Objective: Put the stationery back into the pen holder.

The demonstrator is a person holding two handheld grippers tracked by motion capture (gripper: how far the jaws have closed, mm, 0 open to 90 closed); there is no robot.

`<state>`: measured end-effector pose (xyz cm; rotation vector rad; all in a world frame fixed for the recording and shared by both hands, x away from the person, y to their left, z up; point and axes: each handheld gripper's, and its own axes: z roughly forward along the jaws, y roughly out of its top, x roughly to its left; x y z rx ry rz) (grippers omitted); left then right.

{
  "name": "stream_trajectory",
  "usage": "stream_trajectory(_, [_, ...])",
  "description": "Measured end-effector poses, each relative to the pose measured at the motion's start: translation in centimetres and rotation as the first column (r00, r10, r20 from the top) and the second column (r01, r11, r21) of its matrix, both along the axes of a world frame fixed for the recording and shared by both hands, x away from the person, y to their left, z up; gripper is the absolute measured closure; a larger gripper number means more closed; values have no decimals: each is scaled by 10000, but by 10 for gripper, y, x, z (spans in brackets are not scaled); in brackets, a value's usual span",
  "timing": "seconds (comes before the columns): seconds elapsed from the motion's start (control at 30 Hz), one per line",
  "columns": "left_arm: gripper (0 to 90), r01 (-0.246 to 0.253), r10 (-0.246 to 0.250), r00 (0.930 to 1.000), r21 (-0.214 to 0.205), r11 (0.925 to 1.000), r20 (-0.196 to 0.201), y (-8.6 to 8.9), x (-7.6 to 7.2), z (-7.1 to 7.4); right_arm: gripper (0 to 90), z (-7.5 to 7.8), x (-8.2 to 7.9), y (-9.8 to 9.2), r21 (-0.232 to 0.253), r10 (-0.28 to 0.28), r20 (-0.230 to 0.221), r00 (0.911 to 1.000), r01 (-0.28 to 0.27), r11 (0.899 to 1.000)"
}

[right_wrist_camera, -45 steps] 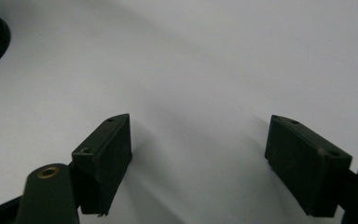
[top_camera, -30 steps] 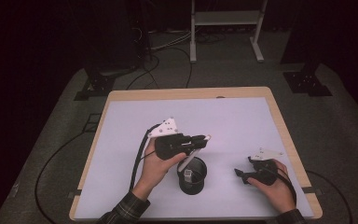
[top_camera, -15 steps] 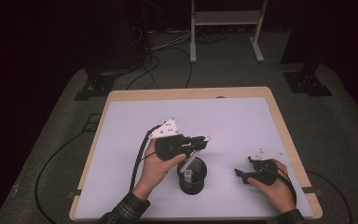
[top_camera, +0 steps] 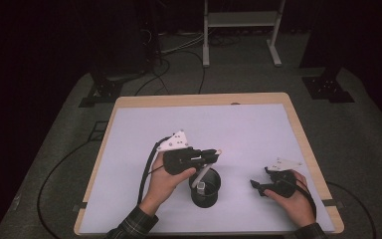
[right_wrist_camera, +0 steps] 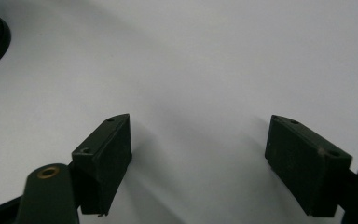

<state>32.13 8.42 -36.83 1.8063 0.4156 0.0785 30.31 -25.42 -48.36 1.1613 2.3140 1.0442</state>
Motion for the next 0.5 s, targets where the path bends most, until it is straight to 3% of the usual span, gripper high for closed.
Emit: stream_trajectory(0.5, [782,16,-14,9999,179,9998,-162,1,-4,-9,215,0,0,0,4,-1,-3,10000,1,10000])
